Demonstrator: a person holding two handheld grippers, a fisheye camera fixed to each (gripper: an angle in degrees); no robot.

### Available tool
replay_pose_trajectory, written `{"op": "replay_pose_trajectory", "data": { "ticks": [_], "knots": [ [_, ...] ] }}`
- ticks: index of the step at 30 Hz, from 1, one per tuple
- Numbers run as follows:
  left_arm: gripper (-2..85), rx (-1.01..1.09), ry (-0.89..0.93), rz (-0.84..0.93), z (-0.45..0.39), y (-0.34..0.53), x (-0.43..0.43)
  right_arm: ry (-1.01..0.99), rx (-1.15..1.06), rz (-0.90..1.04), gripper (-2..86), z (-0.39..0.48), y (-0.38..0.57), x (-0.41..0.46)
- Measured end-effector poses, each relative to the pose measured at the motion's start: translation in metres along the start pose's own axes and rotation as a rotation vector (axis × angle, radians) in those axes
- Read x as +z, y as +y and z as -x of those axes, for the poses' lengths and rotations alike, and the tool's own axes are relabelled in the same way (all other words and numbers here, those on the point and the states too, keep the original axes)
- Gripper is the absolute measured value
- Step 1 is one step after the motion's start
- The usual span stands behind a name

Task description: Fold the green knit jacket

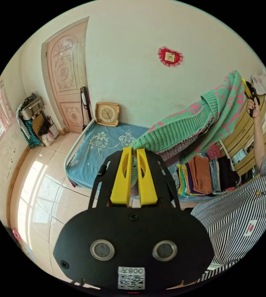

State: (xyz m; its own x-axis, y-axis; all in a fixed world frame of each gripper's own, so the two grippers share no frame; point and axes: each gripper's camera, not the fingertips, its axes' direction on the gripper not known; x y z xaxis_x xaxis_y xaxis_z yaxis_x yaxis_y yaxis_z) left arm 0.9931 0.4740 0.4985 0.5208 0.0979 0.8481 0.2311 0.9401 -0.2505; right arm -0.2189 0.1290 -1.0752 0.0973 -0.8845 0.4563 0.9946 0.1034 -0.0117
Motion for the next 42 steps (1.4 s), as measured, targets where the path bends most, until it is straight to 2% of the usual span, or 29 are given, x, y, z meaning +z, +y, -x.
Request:
{"op": "replay_pose_trajectory", "data": {
  "ticks": [10, 17, 34, 42],
  "knots": [
    [2.5, -0.318, -0.048, -0.095, 0.075, 0.072, -0.141, -0.109, 0.074, 0.162, 1.7, 0.000, 0.047, 0.136],
    [2.4, -0.400, -0.111, -0.113, 0.081, 0.078, -0.223, -0.174, 0.062, 0.257, 1.7, -0.005, 0.056, 0.199],
    [2.1, -0.580, -0.221, -0.136, 0.093, 0.027, -0.373, -0.354, 0.097, 0.484, 1.8, -0.057, 0.105, 0.334],
    [2.2, -0.538, -0.193, -0.099, 0.146, -0.046, -0.380, -0.283, 0.156, 0.523, 1.7, -0.081, 0.109, 0.401]
  ]
}}
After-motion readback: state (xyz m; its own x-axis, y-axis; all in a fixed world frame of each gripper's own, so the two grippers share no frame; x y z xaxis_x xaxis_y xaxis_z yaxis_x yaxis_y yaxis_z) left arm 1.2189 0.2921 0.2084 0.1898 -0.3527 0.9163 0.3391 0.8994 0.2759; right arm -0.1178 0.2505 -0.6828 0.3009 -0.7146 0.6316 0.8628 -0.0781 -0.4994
